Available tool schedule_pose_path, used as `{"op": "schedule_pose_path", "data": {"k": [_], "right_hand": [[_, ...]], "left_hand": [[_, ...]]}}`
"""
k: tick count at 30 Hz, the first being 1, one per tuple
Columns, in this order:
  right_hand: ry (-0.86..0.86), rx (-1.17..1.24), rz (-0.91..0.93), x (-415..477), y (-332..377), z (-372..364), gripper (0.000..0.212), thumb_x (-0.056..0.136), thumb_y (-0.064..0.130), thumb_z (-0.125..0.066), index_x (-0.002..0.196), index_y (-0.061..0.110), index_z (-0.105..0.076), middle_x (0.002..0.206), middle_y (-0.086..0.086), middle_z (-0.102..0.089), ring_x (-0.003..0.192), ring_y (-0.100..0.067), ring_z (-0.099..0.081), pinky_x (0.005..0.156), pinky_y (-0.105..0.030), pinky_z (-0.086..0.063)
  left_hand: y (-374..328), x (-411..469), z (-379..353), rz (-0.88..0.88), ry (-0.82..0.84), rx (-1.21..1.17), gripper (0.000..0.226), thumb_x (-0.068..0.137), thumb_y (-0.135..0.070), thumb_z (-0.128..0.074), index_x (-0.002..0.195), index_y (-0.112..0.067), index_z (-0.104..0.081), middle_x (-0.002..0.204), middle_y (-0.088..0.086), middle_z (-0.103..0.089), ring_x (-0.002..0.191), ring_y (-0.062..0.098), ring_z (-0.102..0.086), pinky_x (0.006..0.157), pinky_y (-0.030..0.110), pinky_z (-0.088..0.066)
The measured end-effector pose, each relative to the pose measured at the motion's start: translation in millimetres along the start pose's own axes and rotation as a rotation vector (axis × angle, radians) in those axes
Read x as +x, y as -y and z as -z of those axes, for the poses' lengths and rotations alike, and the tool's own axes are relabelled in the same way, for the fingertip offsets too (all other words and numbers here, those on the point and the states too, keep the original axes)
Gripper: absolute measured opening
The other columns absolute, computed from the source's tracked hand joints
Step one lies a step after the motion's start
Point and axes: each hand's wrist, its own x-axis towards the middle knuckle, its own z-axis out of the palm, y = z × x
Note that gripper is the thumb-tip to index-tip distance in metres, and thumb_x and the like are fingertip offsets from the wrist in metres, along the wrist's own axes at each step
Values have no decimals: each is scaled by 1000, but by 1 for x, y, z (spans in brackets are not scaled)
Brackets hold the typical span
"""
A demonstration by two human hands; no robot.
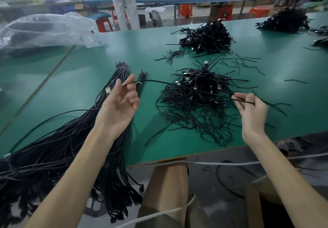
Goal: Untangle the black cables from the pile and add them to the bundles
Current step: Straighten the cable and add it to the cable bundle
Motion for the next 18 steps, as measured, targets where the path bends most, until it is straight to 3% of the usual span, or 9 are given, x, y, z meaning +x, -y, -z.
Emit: {"op": "schedule_pose_path", "data": {"k": [1,3,5,7,10,12,15,17,18], "right_hand": [[45,-50,33,-2,-2,3,34,113,23,-38,108,3,-65,111,-14,-69,109,-22,-70,101,-32,-55],[157,-216,113,-6,-4,9,29,112,24,-41,111,7,-66,114,-11,-68,112,-26,-68,101,-32,-53],[301,-468,180,-9,0,14,14,106,17,-56,113,18,-68,126,-6,-64,124,-28,-60,106,-34,-46],[457,-813,219,-15,8,16,32,93,17,-75,121,28,-68,145,-2,-51,142,-27,-37,117,-40,-28],[649,-1126,327,-37,30,7,61,82,26,-84,136,41,-59,158,11,-32,146,-12,-9,120,-47,-10],[814,-1061,380,-57,42,-9,70,81,40,-82,144,43,-50,151,19,-36,142,-2,-12,117,-41,-11],[949,-925,367,-88,46,-49,69,93,56,-64,153,32,-41,147,18,-42,142,-2,-21,118,-36,-15],[974,-911,323,-102,38,-74,56,103,47,-53,152,22,-44,147,8,-52,140,-13,-36,119,-37,-23],[976,-823,268,-107,34,-83,44,106,38,-52,146,18,-52,137,3,-61,129,-14,-50,113,-37,-33]], "left_hand": [[4,3,-3,-19,-71,54,33,108,-38,-47,103,-16,-71,89,-6,-54,71,7,-51,69,20,-48],[8,8,-6,-43,-164,75,42,109,-44,-43,84,-19,-66,85,-3,-55,75,11,-55,75,23,-49],[9,9,-3,-78,-183,22,45,109,-43,-42,79,-17,-63,102,4,-70,104,17,-69,98,31,-52],[8,9,-2,-112,-158,-78,42,111,-40,-40,81,-15,-56,116,8,-73,124,22,-66,108,37,-49],[9,11,-6,-184,-154,-276,40,111,-35,-40,82,-12,-53,91,2,-70,94,18,-72,93,36,-58],[13,12,-13,-188,-154,-333,39,111,-36,-40,82,-12,-53,76,-3,-59,72,14,-59,84,33,-59],[20,11,-29,-122,-113,-330,41,111,-38,-39,80,-15,-53,68,-5,-49,61,11,-42,74,25,-52],[24,8,-38,-42,-27,-334,45,111,-40,-38,75,-16,-51,64,-6,-43,55,9,-34,62,20,-39],[24,6,-41,3,31,-322,47,112,-41,-37,73,-17,-50,61,-7,-39,53,8,-28,55,20,-33]]}}
